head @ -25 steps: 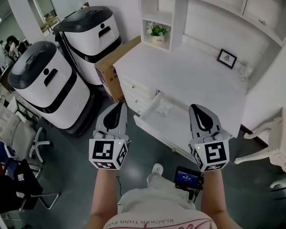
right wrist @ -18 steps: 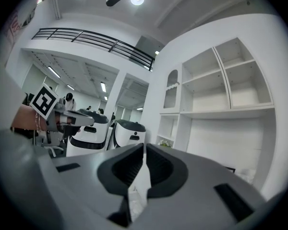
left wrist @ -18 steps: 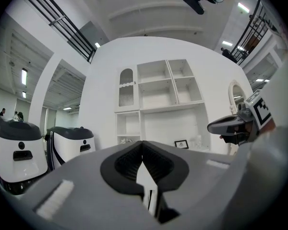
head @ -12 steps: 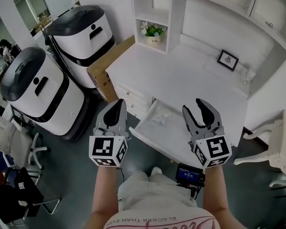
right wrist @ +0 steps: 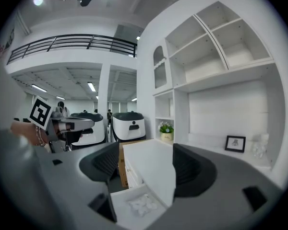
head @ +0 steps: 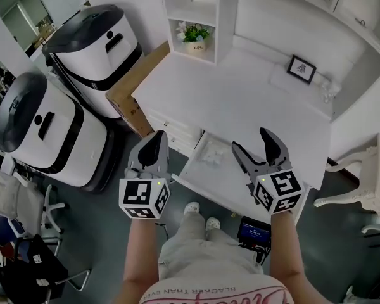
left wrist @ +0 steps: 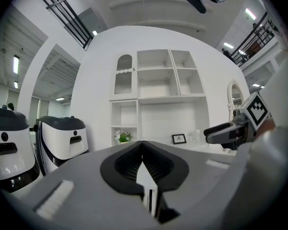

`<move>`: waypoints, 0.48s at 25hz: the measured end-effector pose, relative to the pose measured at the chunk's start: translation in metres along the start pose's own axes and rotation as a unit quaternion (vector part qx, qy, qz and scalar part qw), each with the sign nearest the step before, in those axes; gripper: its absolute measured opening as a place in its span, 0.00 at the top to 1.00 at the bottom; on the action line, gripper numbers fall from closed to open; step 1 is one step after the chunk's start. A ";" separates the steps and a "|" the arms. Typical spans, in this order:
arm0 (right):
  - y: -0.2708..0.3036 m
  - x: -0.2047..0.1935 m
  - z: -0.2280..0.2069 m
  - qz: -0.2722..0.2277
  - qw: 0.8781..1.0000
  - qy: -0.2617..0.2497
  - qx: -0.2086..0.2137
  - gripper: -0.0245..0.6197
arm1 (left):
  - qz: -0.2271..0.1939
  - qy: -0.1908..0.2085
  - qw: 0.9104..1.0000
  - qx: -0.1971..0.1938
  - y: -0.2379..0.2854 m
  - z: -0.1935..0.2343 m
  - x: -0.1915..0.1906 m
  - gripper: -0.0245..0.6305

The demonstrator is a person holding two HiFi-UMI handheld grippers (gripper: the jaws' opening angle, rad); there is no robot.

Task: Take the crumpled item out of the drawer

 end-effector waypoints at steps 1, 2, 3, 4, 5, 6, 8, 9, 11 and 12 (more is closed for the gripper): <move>0.005 -0.005 -0.003 0.009 1.000 0.005 -0.004 0.46 | 0.004 -0.001 1.000 -0.006 0.005 0.001 -0.003 0.95; 0.011 -0.010 -0.007 0.018 1.000 0.010 -0.008 0.46 | 0.009 -0.002 1.000 -0.011 0.011 0.002 -0.007 0.95; 0.017 -0.016 -0.010 0.028 0.999 0.015 -0.012 0.46 | 0.013 -0.002 1.000 -0.017 0.016 0.004 -0.011 0.95; 0.024 -0.023 -0.013 0.037 0.999 0.019 -0.015 0.46 | 0.017 -0.003 1.000 -0.022 0.021 0.005 -0.015 0.95; 0.031 -0.030 -0.015 0.048 0.998 0.023 -0.018 0.46 | 0.021 -0.004 0.999 -0.028 0.026 0.007 -0.019 0.95; 0.037 -0.038 -0.017 0.060 0.998 0.026 -0.019 0.46 | 0.025 -0.005 0.999 -0.033 0.031 0.008 -0.024 0.95; 0.050 -0.054 -0.019 0.088 0.996 0.027 -0.019 0.46 | 0.035 -0.010 0.998 -0.045 0.040 0.010 -0.034 0.95; 0.056 -0.063 -0.020 0.104 0.994 0.026 -0.020 0.46 | 0.041 -0.012 0.998 -0.050 0.044 0.011 -0.039 0.95; 0.069 -0.082 -0.020 0.136 0.990 0.030 -0.021 0.46 | 0.051 -0.017 0.997 -0.060 0.051 0.015 -0.050 0.95; 0.075 -0.092 -0.021 0.151 0.988 0.034 -0.021 0.46 | 0.056 -0.020 0.996 -0.064 0.055 0.017 -0.055 0.95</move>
Point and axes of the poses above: the fingertips, and each gripper's own axes: y forward along the fingers, z to its left, x out of its top, the point moved 8 cm from there along -y, backward along the fingers, and after that the axes turned 13 degrees about y, right-handed, at the moved point
